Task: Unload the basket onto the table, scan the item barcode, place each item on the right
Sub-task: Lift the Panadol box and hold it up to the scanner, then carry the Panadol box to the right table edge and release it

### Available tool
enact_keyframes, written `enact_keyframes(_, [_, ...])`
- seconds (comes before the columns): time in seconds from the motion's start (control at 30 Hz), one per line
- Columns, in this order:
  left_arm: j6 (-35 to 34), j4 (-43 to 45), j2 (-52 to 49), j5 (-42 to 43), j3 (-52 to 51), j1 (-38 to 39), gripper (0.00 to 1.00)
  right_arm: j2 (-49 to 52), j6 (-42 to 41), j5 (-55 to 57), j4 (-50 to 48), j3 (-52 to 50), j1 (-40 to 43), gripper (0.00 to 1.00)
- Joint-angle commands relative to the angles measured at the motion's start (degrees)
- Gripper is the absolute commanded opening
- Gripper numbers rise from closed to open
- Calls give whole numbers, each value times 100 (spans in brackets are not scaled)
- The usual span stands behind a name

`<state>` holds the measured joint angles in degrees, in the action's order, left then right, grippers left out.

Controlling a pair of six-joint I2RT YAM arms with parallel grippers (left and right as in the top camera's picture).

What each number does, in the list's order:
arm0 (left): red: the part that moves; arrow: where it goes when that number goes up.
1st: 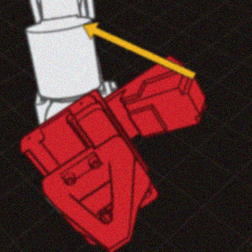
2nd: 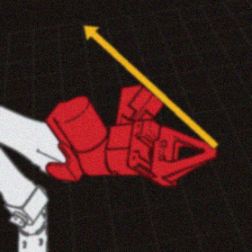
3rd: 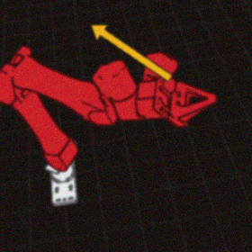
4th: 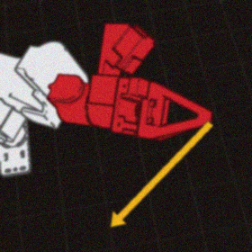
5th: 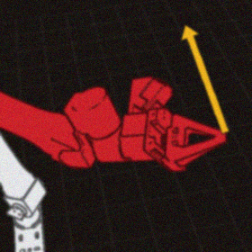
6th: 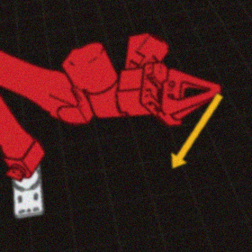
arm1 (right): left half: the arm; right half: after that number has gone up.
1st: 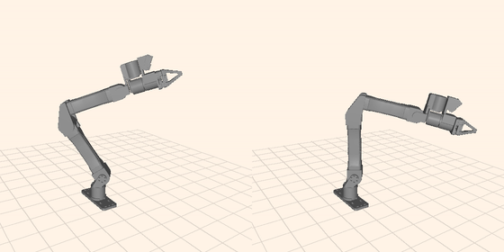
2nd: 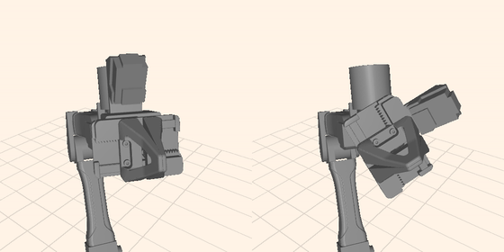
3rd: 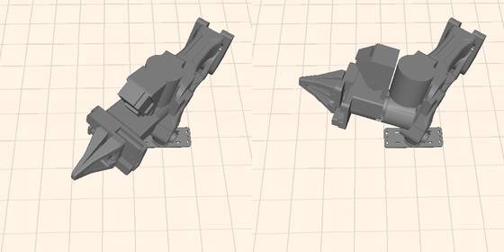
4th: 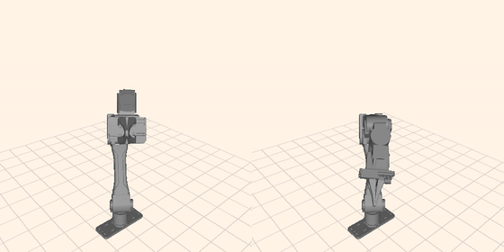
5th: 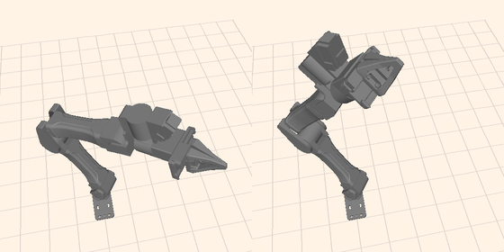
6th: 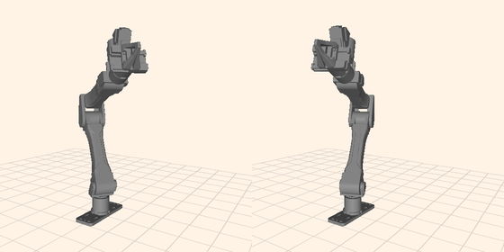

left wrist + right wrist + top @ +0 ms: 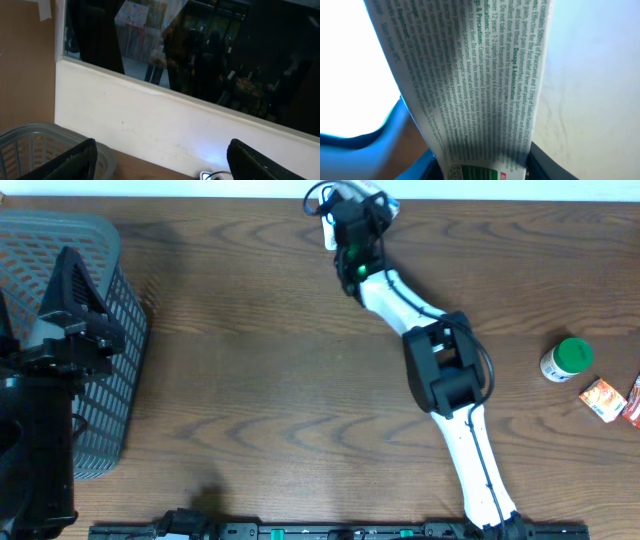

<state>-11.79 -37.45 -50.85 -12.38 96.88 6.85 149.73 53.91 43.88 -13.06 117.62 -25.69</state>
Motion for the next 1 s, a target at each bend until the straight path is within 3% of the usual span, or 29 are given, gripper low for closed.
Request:
enact_keyframes(0.0, [11,20,15,-31,-2,-15,83,282,555,282,48,92,-83,39])
enact_keyframes(0.33, [11,20,15,-31,-2,-15,83,297,1399,686,0,92,-2,38])
enact_keyframes(0.57, [11,17,15,-31,-2,-15,83,291,1397,717,68,92,-28,37])
enact_keyframes(0.7, [13,17,15,-31,-2,-15,83,70,973,789,341,92,-52,36])
enact_keyframes(0.97, [11,20,15,-31,-2,-15,83,-1316,-968,485,2894,90,-66,37])
